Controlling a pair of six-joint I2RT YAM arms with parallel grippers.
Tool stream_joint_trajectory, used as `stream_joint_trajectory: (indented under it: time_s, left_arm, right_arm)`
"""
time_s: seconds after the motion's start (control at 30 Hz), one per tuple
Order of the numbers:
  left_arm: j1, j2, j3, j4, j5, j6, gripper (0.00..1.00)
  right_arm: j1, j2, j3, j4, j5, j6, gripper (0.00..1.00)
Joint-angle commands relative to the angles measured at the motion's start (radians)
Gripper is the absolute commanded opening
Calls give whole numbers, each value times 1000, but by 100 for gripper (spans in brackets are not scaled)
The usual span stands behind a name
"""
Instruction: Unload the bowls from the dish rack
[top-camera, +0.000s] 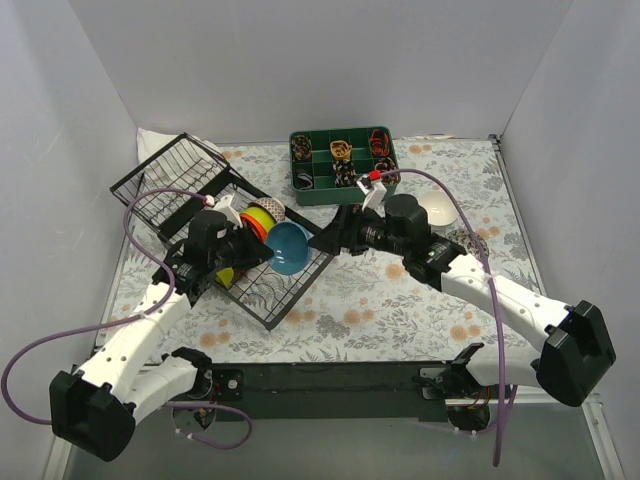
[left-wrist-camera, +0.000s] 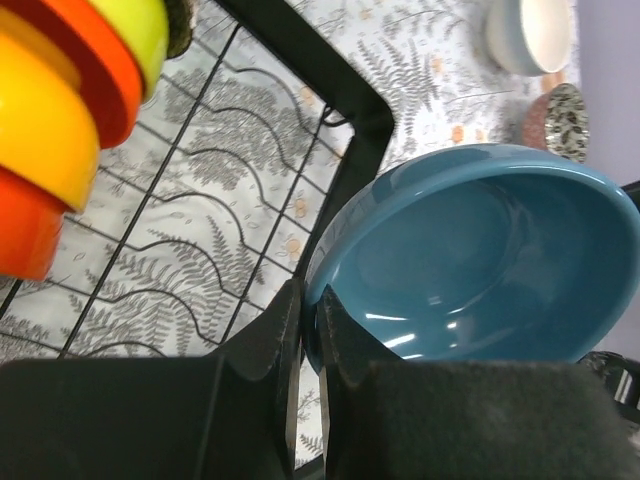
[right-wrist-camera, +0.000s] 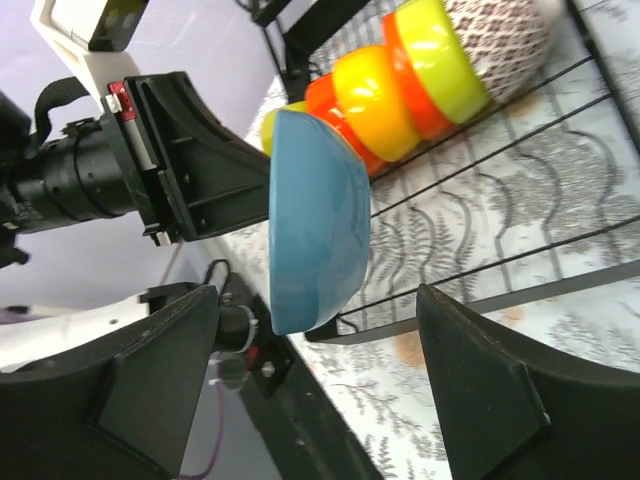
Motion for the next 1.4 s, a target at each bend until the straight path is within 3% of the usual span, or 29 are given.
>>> stream_joint_trajectory:
  time_s: [0.0, 0.33, 0.6, 0.7, 0.8, 1.03, 1.13, 1.17, 1.2, 1.37]
  left_arm:
    - [-23, 17, 68, -46, -86, -17, 0]
    - [-186, 149, 214, -170, -313, -78, 0]
    - [-247, 225, 298, -245, -420, -106, 0]
    - [-255, 238, 308, -253, -422, -102, 0]
    - [-264, 239, 308, -253, -420, -103, 0]
    - [-278, 250, 323, -273, -427, -95, 0]
    - [-276, 242, 324, -273, -425, -95, 15]
    - [-276, 238, 328, -274, -424, -98, 23]
    - [-276, 235, 328, -273, -424, -100, 42]
    - [-276, 198, 329, -265, -431, -106, 80]
  right_arm:
    - [-5, -30, 116, -248, 153, -152, 88]
    - [106, 78, 350, -585, 458, -273, 88]
    - [181, 206, 522, -754, 661, -324, 79]
    - [187, 236, 534, -764, 659, -347, 69]
    - [190, 260, 541, -764, 650, -356, 53]
    - [193, 305, 556, -775, 653, -362, 3]
    - [192, 314, 553, -784, 685, -364, 1]
    - [189, 312, 542, -784, 692, -364, 1]
    - [186, 312, 536, -786, 702, -362, 1]
    - [100, 270, 458, -784, 692, -348, 1]
